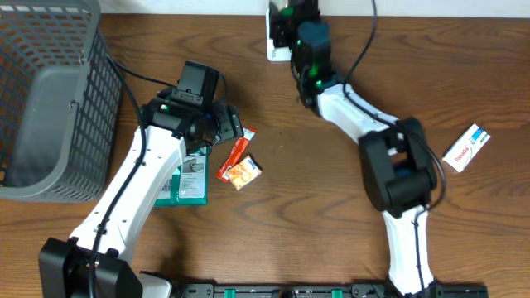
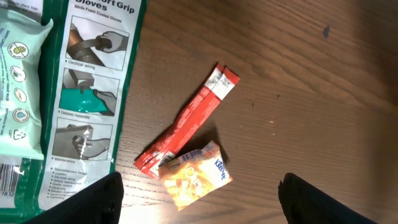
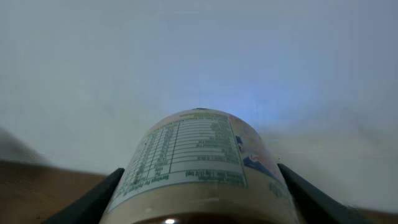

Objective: Scan the item barcode
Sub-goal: 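Lift the jar with the right gripper and hold it at the scanner, then carry the jar right toward the Panadol box at the table edge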

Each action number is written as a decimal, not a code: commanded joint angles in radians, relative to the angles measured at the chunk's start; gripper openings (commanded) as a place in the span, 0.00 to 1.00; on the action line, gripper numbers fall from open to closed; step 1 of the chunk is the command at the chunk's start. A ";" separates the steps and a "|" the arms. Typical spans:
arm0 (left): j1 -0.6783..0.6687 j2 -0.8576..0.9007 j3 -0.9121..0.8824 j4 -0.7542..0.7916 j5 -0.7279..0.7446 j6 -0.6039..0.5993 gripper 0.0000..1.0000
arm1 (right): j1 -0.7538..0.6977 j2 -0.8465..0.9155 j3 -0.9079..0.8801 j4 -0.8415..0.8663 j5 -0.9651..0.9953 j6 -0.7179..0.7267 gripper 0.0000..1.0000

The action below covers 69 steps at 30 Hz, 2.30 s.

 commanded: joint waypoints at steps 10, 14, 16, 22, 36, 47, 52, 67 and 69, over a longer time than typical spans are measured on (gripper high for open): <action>0.003 0.005 -0.005 -0.003 -0.013 0.010 0.82 | -0.026 0.128 0.002 0.182 0.012 -0.047 0.01; 0.003 0.005 -0.005 -0.004 -0.013 0.010 0.82 | -0.037 0.128 0.013 0.183 0.012 -0.044 0.01; 0.003 0.005 -0.005 -0.003 -0.013 0.010 0.81 | -0.043 0.129 0.022 0.183 -0.007 -0.026 0.01; 0.003 0.005 -0.005 -0.003 -0.013 0.010 0.82 | -0.045 0.150 0.079 0.182 -0.070 -0.021 0.01; 0.003 0.005 -0.005 -0.004 -0.013 0.010 0.82 | -0.046 0.095 0.101 0.173 -0.099 -0.021 0.01; 0.003 0.005 -0.005 -0.004 -0.013 0.010 0.82 | -0.053 -0.462 0.101 -0.701 -0.187 -0.021 0.01; 0.003 0.005 -0.005 -0.003 -0.013 0.010 0.82 | -0.092 -0.603 0.101 -1.192 -0.185 -0.021 0.01; 0.003 0.005 -0.005 -0.003 -0.013 0.010 0.82 | -0.404 -0.541 -0.144 -1.600 -0.183 0.043 0.01; 0.003 0.005 -0.005 -0.003 -0.013 0.010 0.82 | -0.449 -0.524 -0.190 -1.593 -0.182 0.043 0.01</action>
